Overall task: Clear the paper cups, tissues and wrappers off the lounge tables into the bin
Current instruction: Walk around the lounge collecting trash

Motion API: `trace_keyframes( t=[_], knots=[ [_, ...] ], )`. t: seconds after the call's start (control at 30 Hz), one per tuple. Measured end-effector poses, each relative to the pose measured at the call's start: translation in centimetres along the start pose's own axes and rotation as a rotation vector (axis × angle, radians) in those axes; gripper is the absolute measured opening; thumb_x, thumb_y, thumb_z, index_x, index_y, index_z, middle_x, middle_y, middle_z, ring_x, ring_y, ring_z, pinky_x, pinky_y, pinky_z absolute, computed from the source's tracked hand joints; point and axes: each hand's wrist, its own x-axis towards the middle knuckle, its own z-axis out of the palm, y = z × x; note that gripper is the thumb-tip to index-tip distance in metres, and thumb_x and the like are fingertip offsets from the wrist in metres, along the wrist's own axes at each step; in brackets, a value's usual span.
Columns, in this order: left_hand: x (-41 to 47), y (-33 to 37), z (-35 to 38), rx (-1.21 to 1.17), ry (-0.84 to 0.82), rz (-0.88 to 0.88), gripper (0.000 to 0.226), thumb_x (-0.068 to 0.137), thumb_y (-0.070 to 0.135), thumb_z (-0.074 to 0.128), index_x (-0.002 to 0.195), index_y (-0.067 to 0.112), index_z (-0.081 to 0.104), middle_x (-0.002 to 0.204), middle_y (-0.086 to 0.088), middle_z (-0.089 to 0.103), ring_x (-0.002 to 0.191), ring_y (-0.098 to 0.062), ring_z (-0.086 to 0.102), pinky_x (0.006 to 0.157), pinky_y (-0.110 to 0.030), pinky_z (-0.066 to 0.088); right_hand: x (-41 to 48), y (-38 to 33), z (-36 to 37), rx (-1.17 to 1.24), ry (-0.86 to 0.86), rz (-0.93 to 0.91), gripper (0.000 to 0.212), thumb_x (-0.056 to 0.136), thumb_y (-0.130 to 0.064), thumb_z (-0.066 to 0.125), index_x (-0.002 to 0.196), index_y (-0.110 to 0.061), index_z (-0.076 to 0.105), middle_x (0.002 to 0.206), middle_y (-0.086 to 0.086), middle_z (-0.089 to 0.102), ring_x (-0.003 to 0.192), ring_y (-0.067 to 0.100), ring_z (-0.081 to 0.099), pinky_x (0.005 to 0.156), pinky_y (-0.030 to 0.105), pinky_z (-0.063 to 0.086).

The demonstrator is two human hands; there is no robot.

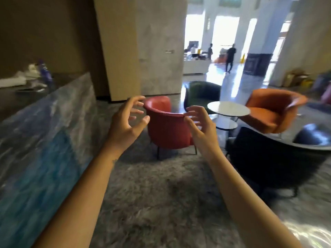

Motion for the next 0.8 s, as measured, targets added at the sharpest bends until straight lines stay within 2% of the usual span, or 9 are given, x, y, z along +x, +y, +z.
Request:
trace_keyframes(
  t=[0.1, 0.23, 0.33, 0.4, 0.47, 0.53, 0.63, 0.7, 0.8],
  knots=[
    [2.8, 5.5, 10.8, -0.162, -0.086, 0.099, 0.042, 0.075, 0.034, 0.056, 0.116, 0.032, 0.051, 0.109, 0.008, 0.058, 0.092, -0.012, 0.062, 0.080, -0.023, 0.049, -0.3, -0.1, -12.3, -0.148, 0.152, -0.007, 0.023, 0.081, -0.023, 0.059, 0.102, -0.017, 0.055, 0.094, 0.002, 0.065, 0.076, 0.007, 0.059, 0.069, 0.021, 0.045],
    [4.0, 13.9, 24.9, -0.388, -0.245, 0.205, 0.039, 0.076, 0.029, 0.055, 0.114, 0.034, 0.050, 0.108, 0.010, 0.057, 0.088, -0.002, 0.060, 0.075, -0.018, 0.049, -3.0, -1.3, -28.5, -0.411, 0.366, -0.035, 0.018, 0.086, -0.008, 0.061, 0.103, -0.009, 0.055, 0.092, 0.004, 0.064, 0.071, -0.005, 0.056, 0.069, 0.015, 0.043],
    [3.2, 20.0, 34.4, -0.534, -0.367, 0.272, 0.041, 0.077, 0.020, 0.055, 0.117, 0.026, 0.049, 0.108, 0.003, 0.057, 0.090, -0.010, 0.060, 0.078, -0.025, 0.050, -6.7, -3.7, -39.0, -0.579, 0.523, -0.011, 0.021, 0.084, -0.013, 0.060, 0.104, -0.009, 0.055, 0.092, 0.005, 0.064, 0.072, -0.001, 0.057, 0.070, 0.020, 0.045],
    [1.9, 24.1, 39.9, -0.616, -0.444, 0.322, 0.039, 0.077, 0.019, 0.055, 0.114, 0.031, 0.050, 0.106, 0.006, 0.059, 0.089, -0.007, 0.061, 0.077, -0.020, 0.049, -9.9, -5.9, -44.8, -0.687, 0.624, 0.014, 0.030, 0.081, -0.021, 0.057, 0.107, -0.006, 0.055, 0.092, 0.004, 0.064, 0.074, 0.000, 0.057, 0.069, 0.019, 0.044],
    [0.0, 28.1, 44.7, -0.713, -0.528, 0.344, 0.039, 0.076, 0.020, 0.056, 0.114, 0.028, 0.052, 0.108, 0.001, 0.060, 0.087, -0.006, 0.060, 0.074, -0.015, 0.048, -13.3, -8.1, -49.6, -0.793, 0.716, 0.041, 0.036, 0.080, -0.026, 0.054, 0.109, -0.004, 0.055, 0.092, 0.001, 0.063, 0.077, 0.003, 0.059, 0.071, 0.020, 0.045],
    [-2.1, 31.8, 48.7, -0.792, -0.613, 0.353, 0.042, 0.074, 0.022, 0.057, 0.116, 0.022, 0.052, 0.108, -0.001, 0.060, 0.084, -0.006, 0.060, 0.075, -0.021, 0.049, -16.5, -10.1, -53.6, -0.884, 0.788, 0.079, 0.033, 0.083, -0.025, 0.055, 0.110, -0.005, 0.054, 0.094, 0.000, 0.062, 0.082, 0.011, 0.062, 0.075, 0.022, 0.047],
    [-5.1, 36.4, 53.3, -0.868, -0.732, 0.394, 0.042, 0.072, 0.031, 0.059, 0.114, 0.026, 0.051, 0.106, 0.006, 0.058, 0.084, -0.010, 0.061, 0.076, -0.029, 0.048, -20.7, -12.6, -57.8, -0.934, 0.903, 0.127, 0.035, 0.081, -0.027, 0.054, 0.110, -0.006, 0.053, 0.096, 0.002, 0.062, 0.087, 0.017, 0.062, 0.078, 0.026, 0.048],
    [-6.8, 38.7, 55.6, -0.912, -0.802, 0.425, 0.044, 0.072, 0.035, 0.059, 0.114, 0.028, 0.051, 0.108, 0.004, 0.058, 0.085, -0.013, 0.060, 0.077, -0.031, 0.047, -23.2, -13.7, -59.7, -0.985, 0.972, 0.146, 0.033, 0.082, -0.026, 0.055, 0.109, -0.008, 0.054, 0.096, 0.000, 0.062, 0.087, 0.015, 0.062, 0.076, 0.024, 0.048],
    [-9.0, 41.2, 58.3, -0.991, -0.912, 0.439, 0.043, 0.071, 0.040, 0.060, 0.113, 0.033, 0.051, 0.111, 0.002, 0.058, 0.087, -0.015, 0.059, 0.082, -0.038, 0.048, -26.2, -14.7, -61.8, -1.089, 1.046, 0.182, 0.028, 0.084, -0.026, 0.056, 0.109, -0.012, 0.055, 0.094, -0.006, 0.061, 0.083, -0.004, 0.060, 0.070, 0.010, 0.045]
  ],
)
